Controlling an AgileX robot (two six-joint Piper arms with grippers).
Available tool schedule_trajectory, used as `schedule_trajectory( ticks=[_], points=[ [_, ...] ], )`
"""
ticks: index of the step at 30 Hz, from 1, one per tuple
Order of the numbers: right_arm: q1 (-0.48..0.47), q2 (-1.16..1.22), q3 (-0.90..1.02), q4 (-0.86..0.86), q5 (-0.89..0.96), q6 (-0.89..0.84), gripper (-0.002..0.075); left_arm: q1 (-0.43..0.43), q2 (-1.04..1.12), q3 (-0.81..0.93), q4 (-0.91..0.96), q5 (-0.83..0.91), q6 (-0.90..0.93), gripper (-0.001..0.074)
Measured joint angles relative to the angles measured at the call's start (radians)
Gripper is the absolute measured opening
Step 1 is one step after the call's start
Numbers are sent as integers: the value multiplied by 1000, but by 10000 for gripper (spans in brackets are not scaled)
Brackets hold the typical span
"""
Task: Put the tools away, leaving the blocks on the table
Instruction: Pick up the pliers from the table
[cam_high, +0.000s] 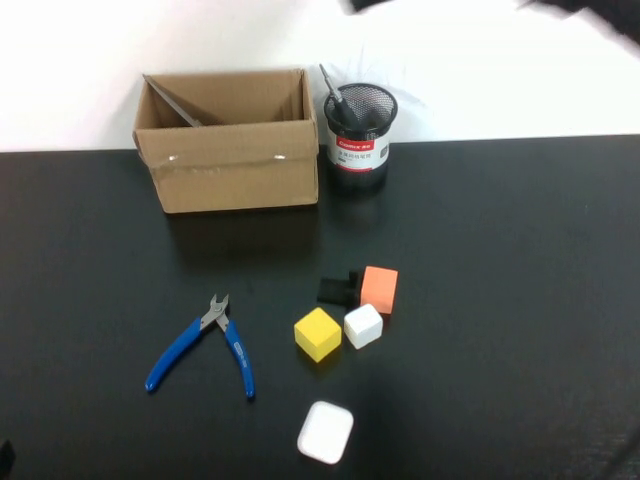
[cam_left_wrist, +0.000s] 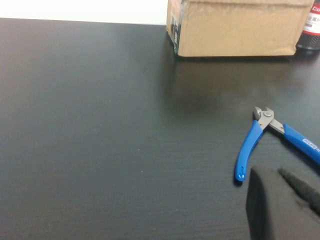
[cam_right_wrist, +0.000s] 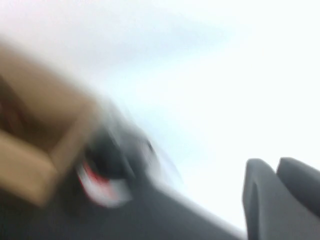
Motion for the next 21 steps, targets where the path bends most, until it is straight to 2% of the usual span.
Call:
schedule_trajectory(
  ticks=[3,9,13,21],
  points=[
    [-6,-104,72,96,63,-81,-6,0,0,0,0,0,0,-4],
    [-4,-323,358,242,-42,-83,-6,0,0,0,0,0,0,-4],
    [-4,-426,506,301,-4,22,-6,0,0,0,0,0,0,-4],
    [-4,-445,575,291,47,55,-6,0,0,0,0,0,0,-4]
  ],
)
